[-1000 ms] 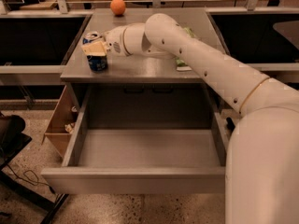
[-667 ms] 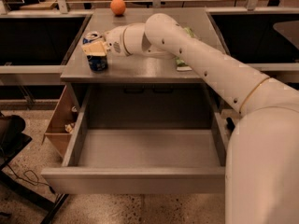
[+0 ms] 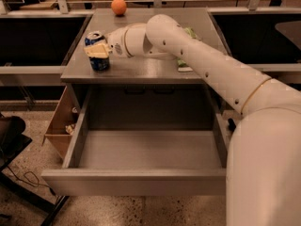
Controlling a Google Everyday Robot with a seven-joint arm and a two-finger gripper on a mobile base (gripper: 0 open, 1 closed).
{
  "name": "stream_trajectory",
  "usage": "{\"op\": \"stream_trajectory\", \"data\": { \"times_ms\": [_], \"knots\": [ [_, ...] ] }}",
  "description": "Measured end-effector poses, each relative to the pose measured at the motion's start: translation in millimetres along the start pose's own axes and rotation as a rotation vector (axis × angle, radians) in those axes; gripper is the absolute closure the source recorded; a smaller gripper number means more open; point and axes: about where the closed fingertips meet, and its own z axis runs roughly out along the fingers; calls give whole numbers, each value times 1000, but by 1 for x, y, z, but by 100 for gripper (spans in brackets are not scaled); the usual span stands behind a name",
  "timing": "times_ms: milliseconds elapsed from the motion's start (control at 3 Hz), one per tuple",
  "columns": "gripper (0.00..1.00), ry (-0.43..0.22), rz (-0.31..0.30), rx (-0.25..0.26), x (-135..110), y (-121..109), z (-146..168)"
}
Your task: Pick pepsi can from top drawer and place on counter
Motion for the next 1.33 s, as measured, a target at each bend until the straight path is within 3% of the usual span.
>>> {"op": "stream_trajectory", "data": {
  "times_ms": [333, 667, 1000, 1333],
  "knots": [
    [0, -14, -6, -27, -21, -2, -10],
    [0, -12, -55, -79, -59, -10, -26],
    [0, 31, -116, -103, -107, -6, -69],
    [0, 199, -161, -78, -138, 20, -122]
  ]
}}
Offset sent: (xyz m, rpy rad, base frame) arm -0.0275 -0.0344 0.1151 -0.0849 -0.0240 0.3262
